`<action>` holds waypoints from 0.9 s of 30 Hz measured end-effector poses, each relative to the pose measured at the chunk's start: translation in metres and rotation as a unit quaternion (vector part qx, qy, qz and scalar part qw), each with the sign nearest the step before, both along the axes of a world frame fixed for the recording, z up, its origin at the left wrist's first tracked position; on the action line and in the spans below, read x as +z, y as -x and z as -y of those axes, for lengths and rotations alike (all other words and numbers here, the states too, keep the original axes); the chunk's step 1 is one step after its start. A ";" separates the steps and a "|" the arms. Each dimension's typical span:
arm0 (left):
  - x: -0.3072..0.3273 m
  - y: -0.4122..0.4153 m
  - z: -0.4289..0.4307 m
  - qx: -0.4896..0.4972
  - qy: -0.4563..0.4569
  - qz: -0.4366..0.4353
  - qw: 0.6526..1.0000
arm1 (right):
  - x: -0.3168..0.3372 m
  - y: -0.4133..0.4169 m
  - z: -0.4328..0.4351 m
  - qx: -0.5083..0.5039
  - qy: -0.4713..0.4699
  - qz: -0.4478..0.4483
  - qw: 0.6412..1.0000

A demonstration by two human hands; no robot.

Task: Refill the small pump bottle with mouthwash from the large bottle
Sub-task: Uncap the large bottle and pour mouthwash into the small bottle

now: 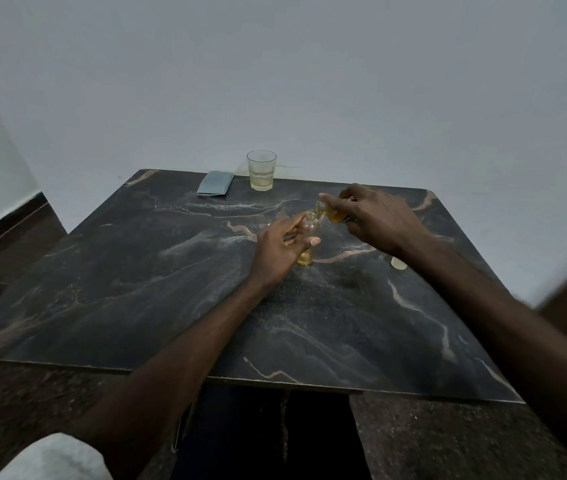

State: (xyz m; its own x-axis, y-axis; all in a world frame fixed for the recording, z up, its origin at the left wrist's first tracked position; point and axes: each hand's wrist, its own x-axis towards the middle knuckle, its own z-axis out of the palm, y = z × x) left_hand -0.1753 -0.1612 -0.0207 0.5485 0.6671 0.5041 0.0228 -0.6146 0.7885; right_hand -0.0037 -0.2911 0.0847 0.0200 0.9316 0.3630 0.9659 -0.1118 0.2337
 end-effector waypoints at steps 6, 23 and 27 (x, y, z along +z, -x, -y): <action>-0.001 -0.001 0.000 -0.002 0.000 -0.002 1.000 | 0.001 -0.001 0.000 0.003 0.001 0.005 1.000; 0.000 0.000 -0.001 -0.001 -0.003 -0.005 1.000 | 0.002 -0.001 0.000 0.007 0.008 0.004 1.000; -0.001 0.000 -0.001 0.004 -0.005 -0.006 1.000 | 0.002 0.000 -0.001 0.007 0.004 0.005 1.000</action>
